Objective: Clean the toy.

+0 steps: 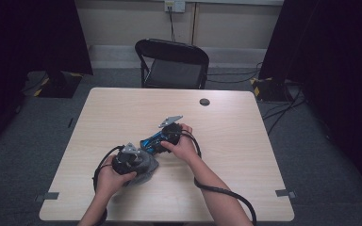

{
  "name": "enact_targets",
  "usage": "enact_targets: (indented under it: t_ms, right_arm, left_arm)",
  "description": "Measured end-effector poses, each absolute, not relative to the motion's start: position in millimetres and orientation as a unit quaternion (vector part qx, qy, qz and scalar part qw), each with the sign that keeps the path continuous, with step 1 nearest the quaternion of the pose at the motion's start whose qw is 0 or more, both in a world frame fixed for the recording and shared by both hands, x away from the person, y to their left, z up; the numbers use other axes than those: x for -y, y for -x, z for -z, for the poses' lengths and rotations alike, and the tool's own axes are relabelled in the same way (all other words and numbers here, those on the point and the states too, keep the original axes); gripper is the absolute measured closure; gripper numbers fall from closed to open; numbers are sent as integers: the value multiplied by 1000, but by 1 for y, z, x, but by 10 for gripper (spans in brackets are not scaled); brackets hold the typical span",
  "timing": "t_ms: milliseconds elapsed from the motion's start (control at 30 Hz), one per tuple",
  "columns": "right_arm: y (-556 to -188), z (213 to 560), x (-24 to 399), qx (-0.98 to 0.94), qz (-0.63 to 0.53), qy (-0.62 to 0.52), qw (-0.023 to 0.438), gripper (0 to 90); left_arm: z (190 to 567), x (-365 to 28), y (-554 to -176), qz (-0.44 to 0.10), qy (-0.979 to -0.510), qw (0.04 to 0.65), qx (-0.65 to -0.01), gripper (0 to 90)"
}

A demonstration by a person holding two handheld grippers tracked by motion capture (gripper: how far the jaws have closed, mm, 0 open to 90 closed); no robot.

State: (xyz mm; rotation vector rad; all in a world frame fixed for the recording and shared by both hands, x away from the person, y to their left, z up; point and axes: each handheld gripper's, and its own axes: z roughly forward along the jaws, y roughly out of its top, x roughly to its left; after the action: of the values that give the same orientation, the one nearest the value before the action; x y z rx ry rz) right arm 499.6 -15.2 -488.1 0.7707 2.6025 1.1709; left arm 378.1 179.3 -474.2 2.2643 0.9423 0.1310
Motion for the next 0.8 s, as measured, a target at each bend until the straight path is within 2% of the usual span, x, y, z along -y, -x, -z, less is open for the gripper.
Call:
enact_targets:
  t_ms: [467,600,667,767,800]
  right_arm:
    - [-500,488,15,-878,-394,-258,92,69]
    - [-500,488,15,-878,-393,-256,92,69]
    - [-501,488,15,-878,-394,-255,91,69]
    - [-501,488,15,-878,-394,-255,91,69]
    - [-501,488,15,-878,-394,-255,91,69]
  left_arm:
    - [467,-156,-365,-25,-882,358,-306,717]
    - [463,-154,-359,-36,-885,360,-293,703]
    - [463,-156,-357,-40,-886,356,-295,659]
    - [463,-166,-357,-48,-881,361,-300,504]
    - [462,-171,-356,-49,-881,361,-301,483]
